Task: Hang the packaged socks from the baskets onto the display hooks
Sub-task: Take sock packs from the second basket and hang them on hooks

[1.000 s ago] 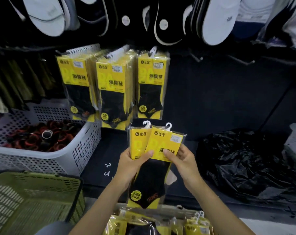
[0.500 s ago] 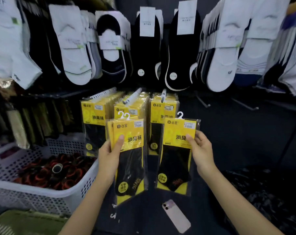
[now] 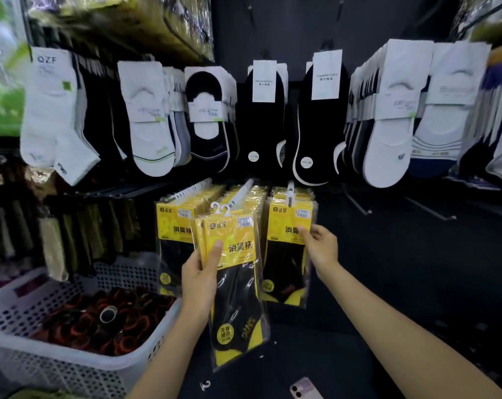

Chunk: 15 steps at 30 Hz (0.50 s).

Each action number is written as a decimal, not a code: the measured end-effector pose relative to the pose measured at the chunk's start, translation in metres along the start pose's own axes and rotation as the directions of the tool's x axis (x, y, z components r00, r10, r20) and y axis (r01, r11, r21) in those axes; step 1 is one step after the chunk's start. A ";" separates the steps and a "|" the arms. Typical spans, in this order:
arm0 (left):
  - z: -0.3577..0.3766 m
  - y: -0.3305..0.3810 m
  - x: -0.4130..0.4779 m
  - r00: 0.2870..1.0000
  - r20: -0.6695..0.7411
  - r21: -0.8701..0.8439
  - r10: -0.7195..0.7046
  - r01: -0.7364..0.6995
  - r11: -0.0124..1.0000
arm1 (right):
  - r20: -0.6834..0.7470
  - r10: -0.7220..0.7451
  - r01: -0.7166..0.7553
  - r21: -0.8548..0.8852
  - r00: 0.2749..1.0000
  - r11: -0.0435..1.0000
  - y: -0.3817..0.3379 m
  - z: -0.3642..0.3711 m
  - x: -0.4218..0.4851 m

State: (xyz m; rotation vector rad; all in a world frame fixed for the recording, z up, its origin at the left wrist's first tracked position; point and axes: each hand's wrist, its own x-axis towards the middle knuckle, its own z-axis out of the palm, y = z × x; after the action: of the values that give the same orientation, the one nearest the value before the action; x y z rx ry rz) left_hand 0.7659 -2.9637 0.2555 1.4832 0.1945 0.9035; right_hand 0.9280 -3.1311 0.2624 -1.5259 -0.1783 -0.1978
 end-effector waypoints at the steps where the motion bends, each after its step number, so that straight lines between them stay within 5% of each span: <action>1: 0.000 -0.002 0.000 1.000 0.004 0.003 -0.001 0.001 1.000 | -0.064 0.041 -0.042 -0.015 0.997 0.999 0.005 -0.002 0.006; 5: 0.001 -0.011 0.000 1.000 0.004 0.011 -0.010 0.010 1.000 | -0.265 0.234 -0.236 0.023 0.935 0.971 0.030 -0.017 0.013; 8: 0.002 -0.016 -0.002 0.999 0.020 0.005 -0.031 0.031 1.000 | -0.278 0.261 -0.261 0.039 0.924 0.965 0.048 -0.029 0.004; 15: 0.020 -0.024 -0.011 0.981 0.075 -0.042 -0.180 0.183 0.982 | 0.165 0.147 -0.170 0.138 0.975 0.976 0.025 -0.026 -0.053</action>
State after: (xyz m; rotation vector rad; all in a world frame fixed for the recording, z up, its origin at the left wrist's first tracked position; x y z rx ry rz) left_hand 0.7804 -2.9818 0.2320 1.4251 0.2498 0.7032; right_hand 0.8819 -3.1555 0.2243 -1.3963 -0.1884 0.0607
